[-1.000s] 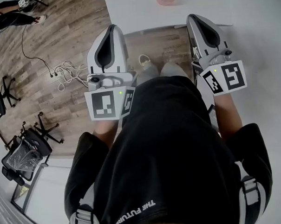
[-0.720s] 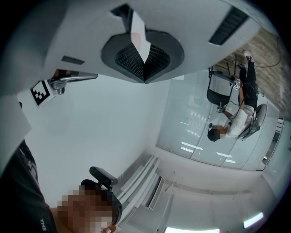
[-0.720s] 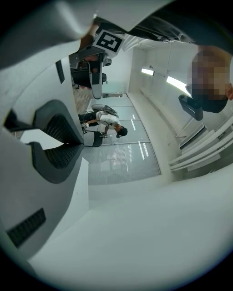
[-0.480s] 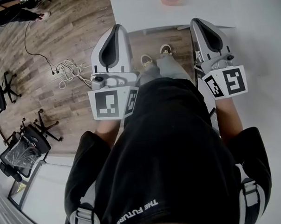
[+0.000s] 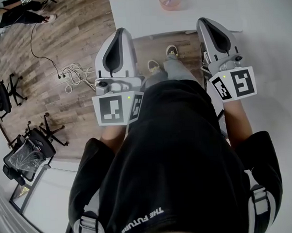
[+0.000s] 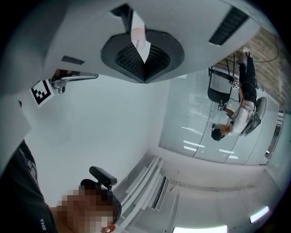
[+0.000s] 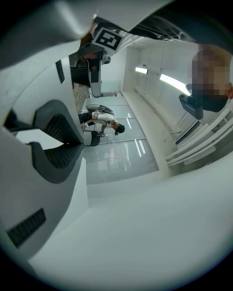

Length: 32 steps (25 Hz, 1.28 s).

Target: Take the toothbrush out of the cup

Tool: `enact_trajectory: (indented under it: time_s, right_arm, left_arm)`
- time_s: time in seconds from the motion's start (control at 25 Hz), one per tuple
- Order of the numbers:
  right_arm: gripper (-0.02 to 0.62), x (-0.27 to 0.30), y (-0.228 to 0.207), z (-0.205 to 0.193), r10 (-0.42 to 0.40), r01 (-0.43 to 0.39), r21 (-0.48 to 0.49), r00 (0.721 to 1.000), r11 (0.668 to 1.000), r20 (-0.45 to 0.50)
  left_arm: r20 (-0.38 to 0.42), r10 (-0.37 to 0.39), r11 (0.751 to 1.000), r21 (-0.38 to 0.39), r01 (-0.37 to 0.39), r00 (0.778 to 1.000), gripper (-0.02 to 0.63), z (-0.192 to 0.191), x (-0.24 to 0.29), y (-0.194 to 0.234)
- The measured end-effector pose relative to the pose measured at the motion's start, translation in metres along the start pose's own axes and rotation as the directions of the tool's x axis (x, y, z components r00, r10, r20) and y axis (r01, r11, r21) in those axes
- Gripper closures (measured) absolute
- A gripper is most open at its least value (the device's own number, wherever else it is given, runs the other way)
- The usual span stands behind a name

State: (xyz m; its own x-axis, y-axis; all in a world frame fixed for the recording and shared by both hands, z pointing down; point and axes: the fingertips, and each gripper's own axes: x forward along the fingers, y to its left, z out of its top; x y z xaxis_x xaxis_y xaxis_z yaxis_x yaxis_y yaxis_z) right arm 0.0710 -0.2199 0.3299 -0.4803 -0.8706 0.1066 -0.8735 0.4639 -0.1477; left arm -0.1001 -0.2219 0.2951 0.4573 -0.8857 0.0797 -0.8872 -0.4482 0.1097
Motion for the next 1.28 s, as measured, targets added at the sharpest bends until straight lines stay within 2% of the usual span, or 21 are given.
enact_trajectory:
  time_s: [0.16,0.36,0.6,1.28]
  right_arm:
    - [0.578,-0.004,0.001,0.005,0.004,-0.005,0.010,1.000,1.000,0.022]
    - [0.578,-0.003,-0.012,0.026,0.005,-0.007,0.027,0.999,1.000,0.044]
    - [0.577,-0.003,-0.015,0.028,0.017,-0.020,0.042,0.998,0.999,0.058]
    - [0.578,0.009,-0.031,0.057,0.167,-0.167,0.023,0.986,0.986,-0.004]
  left_arm:
    - [0.001,0.011,1.000,0.007,-0.011,1.000,0.598,0.004,-0.002,-0.002]
    - [0.008,0.008,1.000,0.022,-0.008,1.000,0.598,0.028,0.011,-0.013]
    - [0.002,-0.011,0.999,0.039,0.011,1.000,0.598,0.035,0.017,-0.019]
    - [0.009,0.045,0.998,0.046,-0.046,0.999,0.598,0.066,0.034,-0.034]
